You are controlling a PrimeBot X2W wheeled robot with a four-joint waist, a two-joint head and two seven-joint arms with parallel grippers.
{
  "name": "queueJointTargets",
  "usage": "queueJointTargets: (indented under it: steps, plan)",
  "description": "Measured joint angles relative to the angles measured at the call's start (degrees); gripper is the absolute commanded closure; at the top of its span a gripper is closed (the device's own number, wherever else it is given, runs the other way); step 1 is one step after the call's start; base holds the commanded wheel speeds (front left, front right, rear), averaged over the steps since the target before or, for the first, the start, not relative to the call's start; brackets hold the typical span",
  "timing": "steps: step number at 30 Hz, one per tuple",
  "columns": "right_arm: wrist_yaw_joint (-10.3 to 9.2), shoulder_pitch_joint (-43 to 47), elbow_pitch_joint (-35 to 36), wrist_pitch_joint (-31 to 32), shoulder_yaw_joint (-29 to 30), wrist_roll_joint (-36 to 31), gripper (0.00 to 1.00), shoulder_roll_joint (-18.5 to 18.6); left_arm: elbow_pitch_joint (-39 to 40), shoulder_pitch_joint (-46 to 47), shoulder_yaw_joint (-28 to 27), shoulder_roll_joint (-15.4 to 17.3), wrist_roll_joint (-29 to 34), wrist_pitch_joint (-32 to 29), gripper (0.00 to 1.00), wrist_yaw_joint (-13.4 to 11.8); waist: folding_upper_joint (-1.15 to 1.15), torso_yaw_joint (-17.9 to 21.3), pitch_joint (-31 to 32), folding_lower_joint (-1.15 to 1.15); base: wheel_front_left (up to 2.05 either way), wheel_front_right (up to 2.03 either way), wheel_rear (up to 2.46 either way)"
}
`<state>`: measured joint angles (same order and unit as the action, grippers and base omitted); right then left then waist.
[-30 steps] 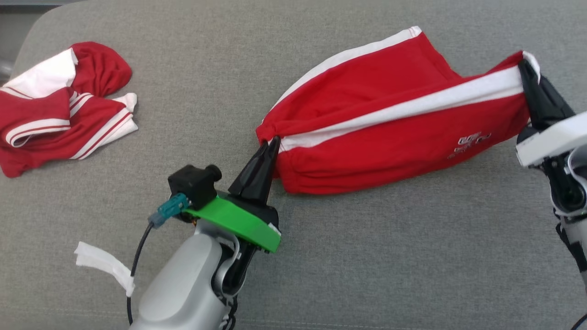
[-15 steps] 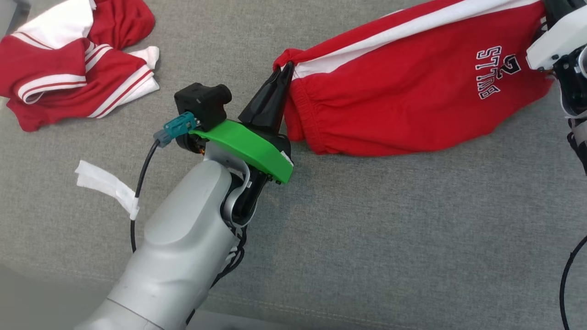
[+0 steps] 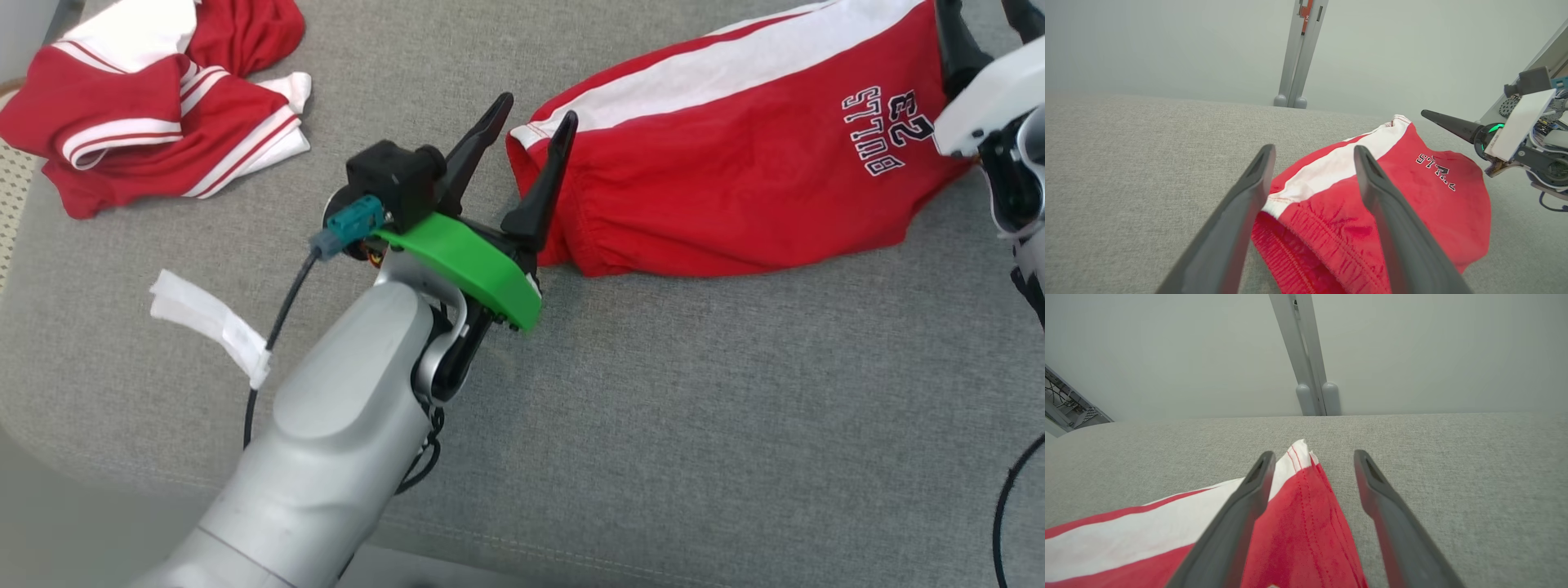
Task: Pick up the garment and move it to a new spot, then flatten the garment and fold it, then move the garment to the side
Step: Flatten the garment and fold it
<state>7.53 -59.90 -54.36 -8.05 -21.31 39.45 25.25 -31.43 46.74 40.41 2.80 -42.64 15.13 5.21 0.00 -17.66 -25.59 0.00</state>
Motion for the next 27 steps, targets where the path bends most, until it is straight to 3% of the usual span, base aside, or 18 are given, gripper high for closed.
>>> queueJointTargets:
  steps: [5, 6, 11, 21, 22, 23, 24, 27]
  plan:
    - [0.0, 3.4, 0.1, -1.0, -3.2, 2.2, 0.0, 2.1, 2.9, -4.7, -3.3, 0.0, 4.9, 0.0, 0.0, -0.8, 0.0, 0.1, 2.2, 0.0, 0.0, 0.0, 0.0]
    - [0.0, 5.5, 0.3, -1.0, -5.4, 3.1, 0.0, 2.9, 5.0, -8.1, -7.0, 0.1, 8.6, 0.0, 0.0, -1.2, 0.0, 0.1, 3.4, 0.0, 0.0, 0.0, 0.0]
    - [0.0, 7.5, -0.2, -0.1, -8.2, 5.4, 0.0, 4.1, 11.2, -16.6, -15.1, 0.8, 15.7, 0.0, 0.0, -2.0, 0.0, -0.5, 4.4, 0.0, 0.0, 0.0, 0.0]
    - [0.0, 7.6, -4.8, 0.6, -9.6, 7.5, 0.0, 4.5, 19.4, -29.2, -25.3, 0.2, 22.3, 0.0, 0.0, -2.2, 0.0, -2.8, 3.5, 0.0, 0.0, 0.0, 0.0]
    - [0.0, 7.6, -4.9, 0.9, -9.9, 7.9, 0.23, 4.4, 20.2, -29.9, -25.8, 0.2, 22.5, 0.0, 0.0, -2.2, 0.0, -3.0, 3.4, 0.0, 0.0, 0.0, 0.0]
    - [-0.01, 7.6, -4.8, 0.9, -10.0, 8.3, 0.71, 4.4, 20.7, -30.4, -26.1, 0.2, 22.5, 0.0, 0.0, -2.2, 0.0, -3.2, 3.4, 0.0, 0.0, 0.0, 0.0]
    - [-0.01, 7.6, -4.8, 0.9, -10.2, 8.6, 1.0, 4.4, 21.3, -31.1, -26.2, 0.2, 22.5, 0.0, 0.0, -2.3, 0.0, -3.3, 3.4, 0.0, 0.0, 0.0, 0.0]
    - [0.0, 8.1, -4.9, 1.0, -10.7, 9.9, 1.0, 4.4, 22.2, -32.2, -26.3, 0.1, 22.5, 0.0, 0.0, -2.7, 0.0, -3.4, 3.7, 0.0, 0.0, 0.0, 0.0]
